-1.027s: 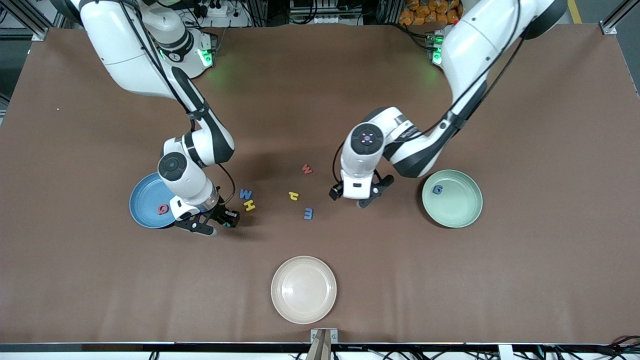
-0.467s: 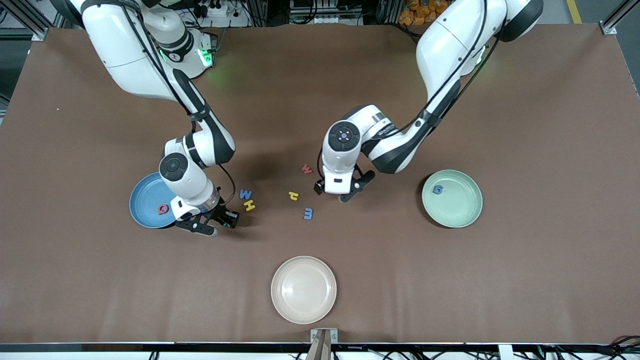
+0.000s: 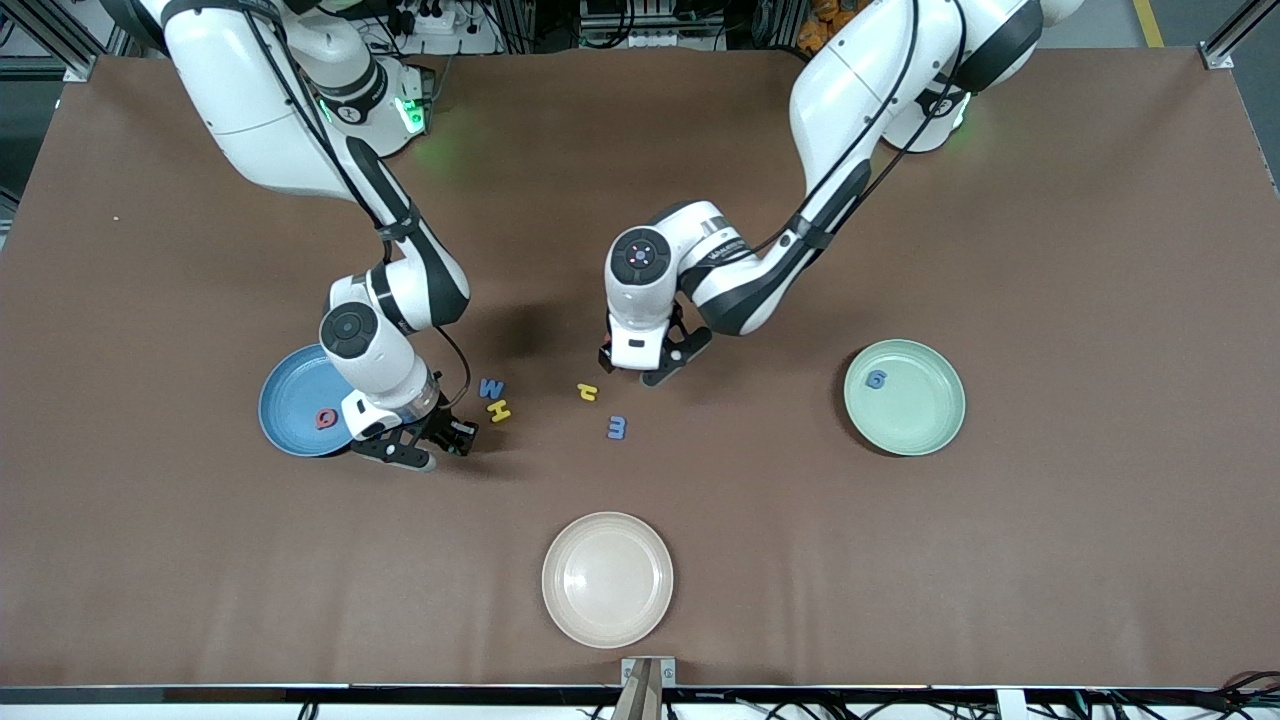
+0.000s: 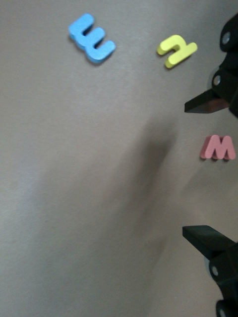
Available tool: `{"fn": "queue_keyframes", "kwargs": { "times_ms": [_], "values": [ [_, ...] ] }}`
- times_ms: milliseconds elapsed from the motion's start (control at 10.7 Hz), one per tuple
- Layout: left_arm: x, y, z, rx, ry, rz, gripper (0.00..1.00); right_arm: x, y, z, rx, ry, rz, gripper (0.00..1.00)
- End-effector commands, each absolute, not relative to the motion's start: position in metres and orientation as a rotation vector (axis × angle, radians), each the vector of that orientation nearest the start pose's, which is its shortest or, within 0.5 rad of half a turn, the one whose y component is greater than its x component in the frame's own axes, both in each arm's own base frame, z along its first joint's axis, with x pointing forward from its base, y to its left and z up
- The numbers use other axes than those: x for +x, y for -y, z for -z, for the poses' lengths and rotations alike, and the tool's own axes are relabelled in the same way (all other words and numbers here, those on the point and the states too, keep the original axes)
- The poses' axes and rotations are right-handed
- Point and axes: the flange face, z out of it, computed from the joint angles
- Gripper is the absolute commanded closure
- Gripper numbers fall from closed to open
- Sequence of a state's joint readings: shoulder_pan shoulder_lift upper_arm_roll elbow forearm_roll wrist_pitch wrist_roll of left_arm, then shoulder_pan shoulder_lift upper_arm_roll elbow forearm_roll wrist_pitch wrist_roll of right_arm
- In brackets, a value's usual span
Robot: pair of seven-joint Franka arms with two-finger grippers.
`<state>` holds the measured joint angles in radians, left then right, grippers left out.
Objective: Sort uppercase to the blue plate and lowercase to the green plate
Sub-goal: 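Lower the left gripper and grasp the pink m beside the yellow H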
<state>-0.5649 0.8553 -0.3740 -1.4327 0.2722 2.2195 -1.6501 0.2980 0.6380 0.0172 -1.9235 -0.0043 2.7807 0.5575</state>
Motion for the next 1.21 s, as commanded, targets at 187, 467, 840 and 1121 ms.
{"fn": "queue_keyframes", "kwargs": {
  "times_ms": [187,467,840,1121],
  "values": [
    [0.458,0.565,-0.183,-2.989,0.966,-0.129,0.0,0.605,-0.203,-0.164,-3.028,-0.318,0.31,0.75],
    [0.453,0.57,-0.18,-3.005,0.948,-0.121,0.0,0.606,-0.202,-0.165,-3.034,-0.302,0.314,0.8],
    [0.45,0.575,-0.172,-3.023,0.938,-0.115,0.0,0.61,-0.2,-0.168,-3.051,-0.293,0.288,0.82],
    [0.442,0.579,-0.165,-3.017,0.916,-0.105,0.0,0.62,-0.201,-0.181,-3.083,-0.295,0.223,0.85]
  ]
}}
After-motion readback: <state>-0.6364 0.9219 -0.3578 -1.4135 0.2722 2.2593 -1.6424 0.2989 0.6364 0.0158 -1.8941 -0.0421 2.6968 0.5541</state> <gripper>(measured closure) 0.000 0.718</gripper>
